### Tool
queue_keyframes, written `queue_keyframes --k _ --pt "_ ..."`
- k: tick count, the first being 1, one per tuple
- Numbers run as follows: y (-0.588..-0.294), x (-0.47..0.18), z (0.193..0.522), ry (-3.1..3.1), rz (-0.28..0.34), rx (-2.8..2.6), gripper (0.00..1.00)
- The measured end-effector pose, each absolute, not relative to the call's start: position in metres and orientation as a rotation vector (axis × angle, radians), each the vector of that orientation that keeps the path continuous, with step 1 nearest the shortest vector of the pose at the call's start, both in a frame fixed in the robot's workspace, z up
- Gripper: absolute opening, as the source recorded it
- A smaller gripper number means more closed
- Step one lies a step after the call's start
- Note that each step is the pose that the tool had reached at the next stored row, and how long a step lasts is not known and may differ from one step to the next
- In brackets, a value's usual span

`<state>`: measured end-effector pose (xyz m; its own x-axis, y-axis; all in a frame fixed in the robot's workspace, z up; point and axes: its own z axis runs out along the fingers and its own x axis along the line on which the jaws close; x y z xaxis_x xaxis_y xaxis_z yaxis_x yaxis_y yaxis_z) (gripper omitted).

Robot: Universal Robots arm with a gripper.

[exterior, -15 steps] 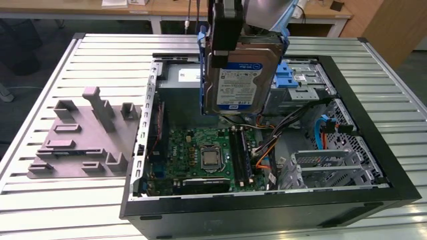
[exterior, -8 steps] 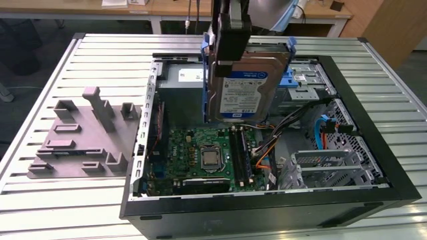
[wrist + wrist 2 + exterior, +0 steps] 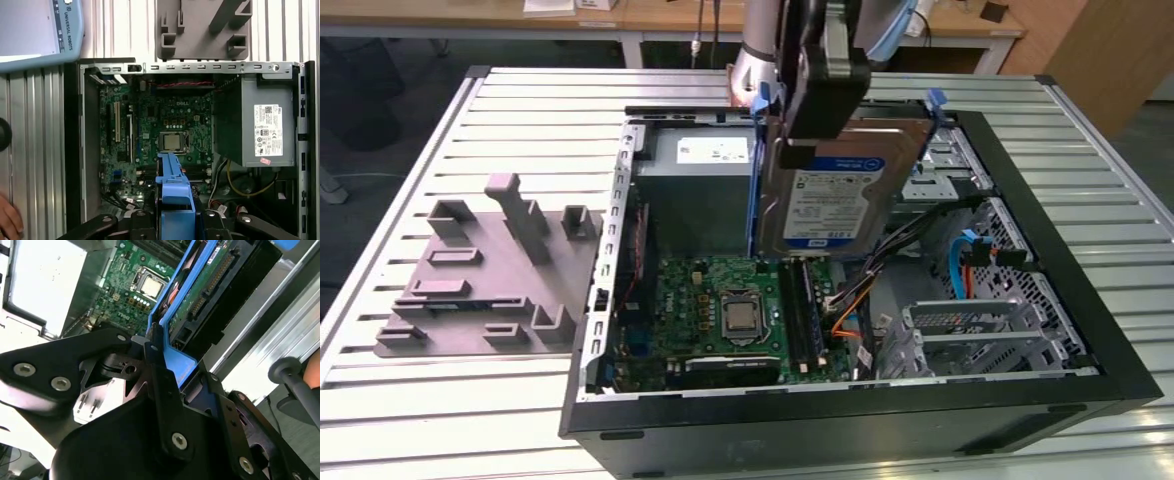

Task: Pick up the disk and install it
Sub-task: 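Insert the disk into the insertion slot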

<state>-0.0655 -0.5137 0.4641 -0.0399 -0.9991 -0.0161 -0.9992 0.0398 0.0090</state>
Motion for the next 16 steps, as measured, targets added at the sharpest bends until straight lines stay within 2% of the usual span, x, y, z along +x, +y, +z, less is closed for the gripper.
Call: queue_keyframes --k 16 --pt "-0.553 -0.047 0.460 2.261 0.028 -2.173 0.36"
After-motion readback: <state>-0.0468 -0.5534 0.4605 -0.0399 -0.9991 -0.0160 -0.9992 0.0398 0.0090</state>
